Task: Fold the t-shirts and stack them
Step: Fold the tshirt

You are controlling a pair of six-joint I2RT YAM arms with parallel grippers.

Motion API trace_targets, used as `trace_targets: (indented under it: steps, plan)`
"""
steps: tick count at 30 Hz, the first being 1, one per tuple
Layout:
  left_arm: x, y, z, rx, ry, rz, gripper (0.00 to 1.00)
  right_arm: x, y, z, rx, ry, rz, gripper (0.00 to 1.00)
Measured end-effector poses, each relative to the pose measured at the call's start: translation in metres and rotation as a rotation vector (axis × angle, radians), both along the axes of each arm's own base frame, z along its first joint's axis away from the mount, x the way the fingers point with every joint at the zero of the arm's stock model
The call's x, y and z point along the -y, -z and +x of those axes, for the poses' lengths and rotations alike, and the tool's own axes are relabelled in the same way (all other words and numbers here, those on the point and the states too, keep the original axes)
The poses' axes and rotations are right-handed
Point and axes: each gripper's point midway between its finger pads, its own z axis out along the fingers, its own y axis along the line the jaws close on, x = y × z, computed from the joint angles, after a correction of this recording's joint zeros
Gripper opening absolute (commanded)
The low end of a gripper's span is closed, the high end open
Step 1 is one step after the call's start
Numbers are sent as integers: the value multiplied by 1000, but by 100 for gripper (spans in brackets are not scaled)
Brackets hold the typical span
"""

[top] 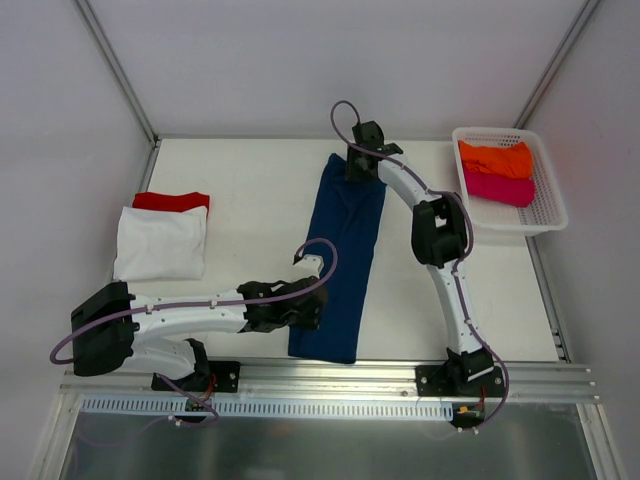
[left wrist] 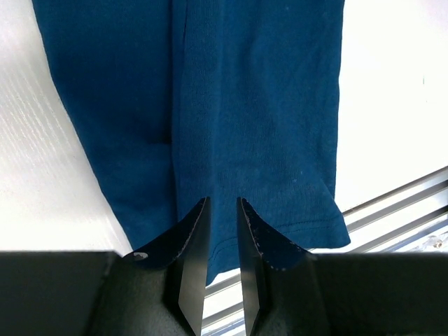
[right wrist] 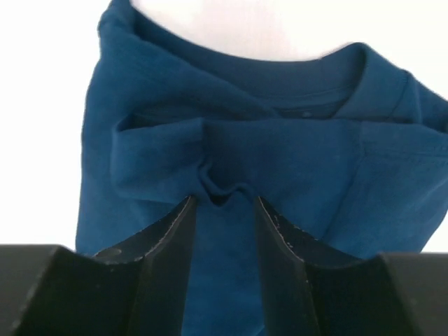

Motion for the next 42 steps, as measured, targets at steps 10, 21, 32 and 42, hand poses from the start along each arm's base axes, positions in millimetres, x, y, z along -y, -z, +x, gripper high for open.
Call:
trace_targets:
  steps: [10, 21, 32, 42]
  plan:
    - [0, 0, 0, -1, -1, 1, 24, 2, -10, 17, 39, -15, 43, 25]
    - [-3, 16, -1, -22, -2, 52, 23, -11, -14, 17, 44, -67, 99, 35]
    - [-3, 16, -1, -23, -3, 52, 23, -12, -9, 14, 33, -90, 93, 27]
    - [-4, 16, -2, -24, -6, 51, 23, -16, -3, 9, 13, -112, 108, 1]
